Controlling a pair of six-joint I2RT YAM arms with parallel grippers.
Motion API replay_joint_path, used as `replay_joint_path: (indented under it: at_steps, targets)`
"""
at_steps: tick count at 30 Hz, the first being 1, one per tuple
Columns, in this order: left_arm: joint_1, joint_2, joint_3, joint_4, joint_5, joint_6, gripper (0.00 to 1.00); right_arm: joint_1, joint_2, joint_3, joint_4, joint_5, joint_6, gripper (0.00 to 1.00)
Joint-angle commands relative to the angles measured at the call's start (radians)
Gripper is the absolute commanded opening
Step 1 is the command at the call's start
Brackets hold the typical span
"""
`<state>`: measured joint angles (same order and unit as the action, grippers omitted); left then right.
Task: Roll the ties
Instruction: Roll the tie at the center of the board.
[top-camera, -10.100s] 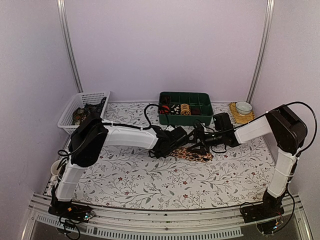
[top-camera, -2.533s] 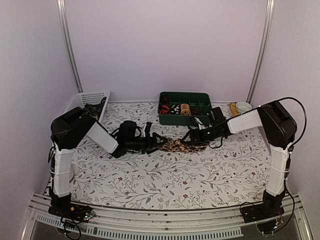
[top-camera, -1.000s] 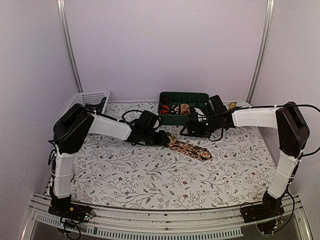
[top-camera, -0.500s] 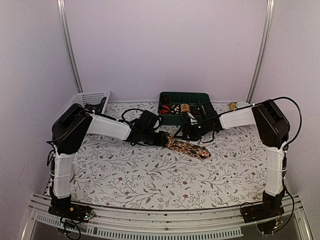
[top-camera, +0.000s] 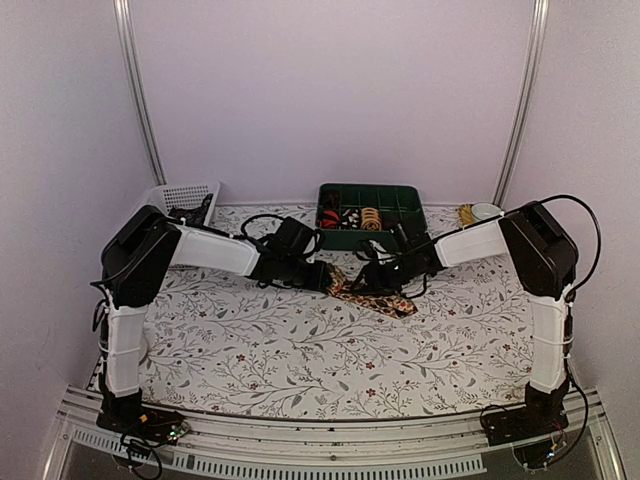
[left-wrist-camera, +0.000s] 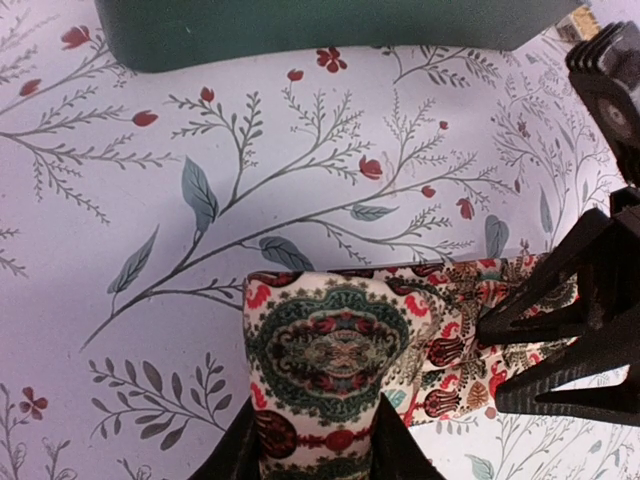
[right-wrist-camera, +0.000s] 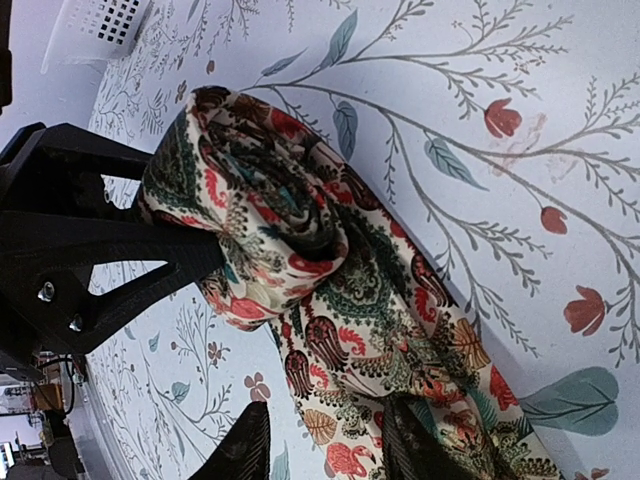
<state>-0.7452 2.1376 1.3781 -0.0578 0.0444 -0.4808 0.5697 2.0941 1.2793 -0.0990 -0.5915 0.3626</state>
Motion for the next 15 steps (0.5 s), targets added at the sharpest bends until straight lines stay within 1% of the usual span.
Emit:
replay_joint_path:
  at_steps: [1, 6, 15]
  targets:
    - [0.012, -0.004, -0.014, -0.124, -0.016, 0.017, 0.30, 0.014, 0.069, -0.014, -0.055, 0.058, -0.028, 0.36]
    - [0.015, -0.009, -0.006, -0.130, -0.024, 0.008, 0.30, 0.037, 0.070, -0.024, -0.086, 0.047, -0.037, 0.34]
    - [0.018, -0.011, -0.008, -0.128, -0.016, 0.000, 0.31, 0.058, 0.032, -0.067, -0.109, 0.039, -0.029, 0.33]
